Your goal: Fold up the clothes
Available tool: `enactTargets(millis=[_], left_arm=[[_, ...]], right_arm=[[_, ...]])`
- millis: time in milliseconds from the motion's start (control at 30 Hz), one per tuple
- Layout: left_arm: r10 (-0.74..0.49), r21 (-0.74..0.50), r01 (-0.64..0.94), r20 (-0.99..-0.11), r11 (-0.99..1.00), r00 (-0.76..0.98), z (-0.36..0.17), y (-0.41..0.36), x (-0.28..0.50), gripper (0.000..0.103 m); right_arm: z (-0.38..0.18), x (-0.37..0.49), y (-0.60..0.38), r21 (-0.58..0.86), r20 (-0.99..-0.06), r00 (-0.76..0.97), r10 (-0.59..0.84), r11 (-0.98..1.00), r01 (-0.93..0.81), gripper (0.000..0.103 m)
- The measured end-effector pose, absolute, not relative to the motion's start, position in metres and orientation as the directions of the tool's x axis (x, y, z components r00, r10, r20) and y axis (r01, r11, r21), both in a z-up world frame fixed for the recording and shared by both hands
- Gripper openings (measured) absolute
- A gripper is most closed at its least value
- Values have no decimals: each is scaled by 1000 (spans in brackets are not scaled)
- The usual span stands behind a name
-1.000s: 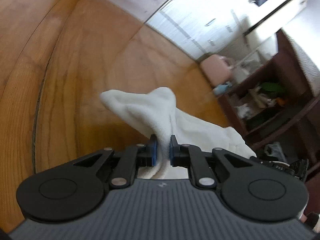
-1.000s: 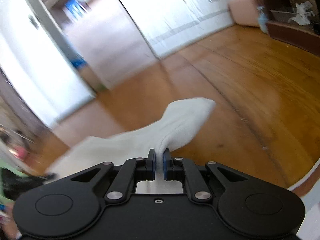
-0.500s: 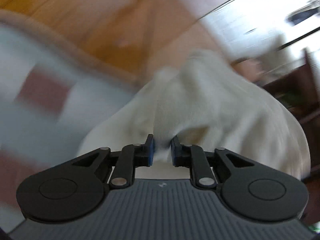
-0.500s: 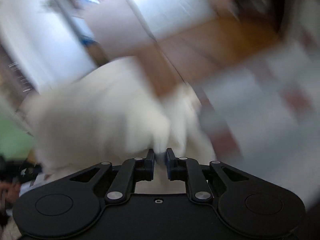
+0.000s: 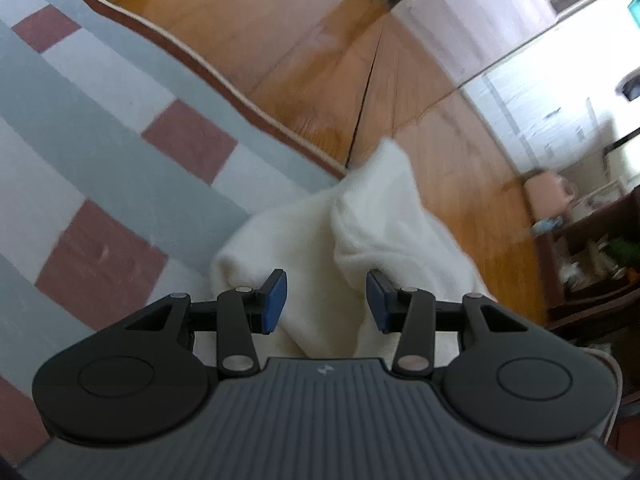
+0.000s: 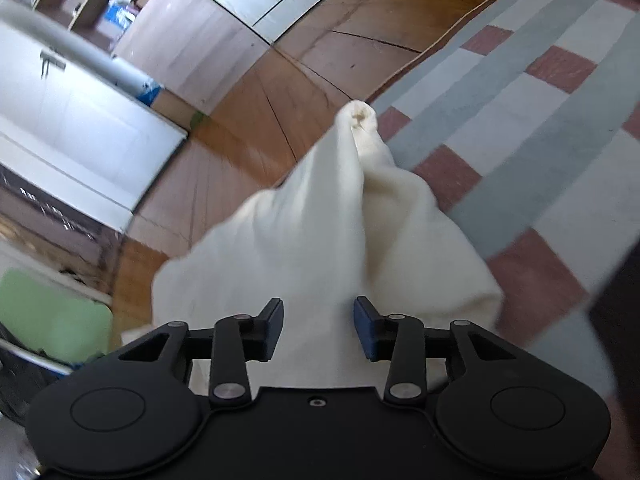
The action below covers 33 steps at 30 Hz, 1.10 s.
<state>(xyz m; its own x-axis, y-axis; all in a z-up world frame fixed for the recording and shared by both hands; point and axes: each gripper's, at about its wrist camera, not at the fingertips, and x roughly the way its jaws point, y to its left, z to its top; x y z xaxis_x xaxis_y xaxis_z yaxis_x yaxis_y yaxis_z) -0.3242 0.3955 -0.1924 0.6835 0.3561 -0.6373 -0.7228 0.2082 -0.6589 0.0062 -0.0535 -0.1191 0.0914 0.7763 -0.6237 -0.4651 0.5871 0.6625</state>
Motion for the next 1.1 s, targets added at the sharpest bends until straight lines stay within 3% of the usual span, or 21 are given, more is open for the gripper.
enactTargets(millis=[200,367,667,700,833,1033,1100], left_arm=[[410,-662,-688,-562,298,718,-172,379,-327,44],[433,-627,-650,-488,429,757,-151,350,-322,56],[342,-497,-663,-591,560,731,-146,335,-293,66],[329,-493,-664,-603,563,727,-147,335,-292,67],[269,-498,-652,-637,572,723,-152,338,-284,76],[243,-506,-661,-661,555,710,-160,342,-281,78],[256,-482,-661,-662,575,705,-155,337,-281,78]], right_arm=[[-146,-1,-76,662,-654,66,754,613,-431,51],[-160,-1,-79,653,-672,56,739,626,-425,51],[-157,-16,-64,519,-696,87,713,582,-626,51],[-157,-18,-62,502,-698,90,710,575,-646,47],[-146,-24,-54,446,-689,124,714,552,-705,12],[-116,-31,-42,376,-643,191,742,523,-765,7],[-69,-24,-32,366,-585,200,786,476,-799,7]])
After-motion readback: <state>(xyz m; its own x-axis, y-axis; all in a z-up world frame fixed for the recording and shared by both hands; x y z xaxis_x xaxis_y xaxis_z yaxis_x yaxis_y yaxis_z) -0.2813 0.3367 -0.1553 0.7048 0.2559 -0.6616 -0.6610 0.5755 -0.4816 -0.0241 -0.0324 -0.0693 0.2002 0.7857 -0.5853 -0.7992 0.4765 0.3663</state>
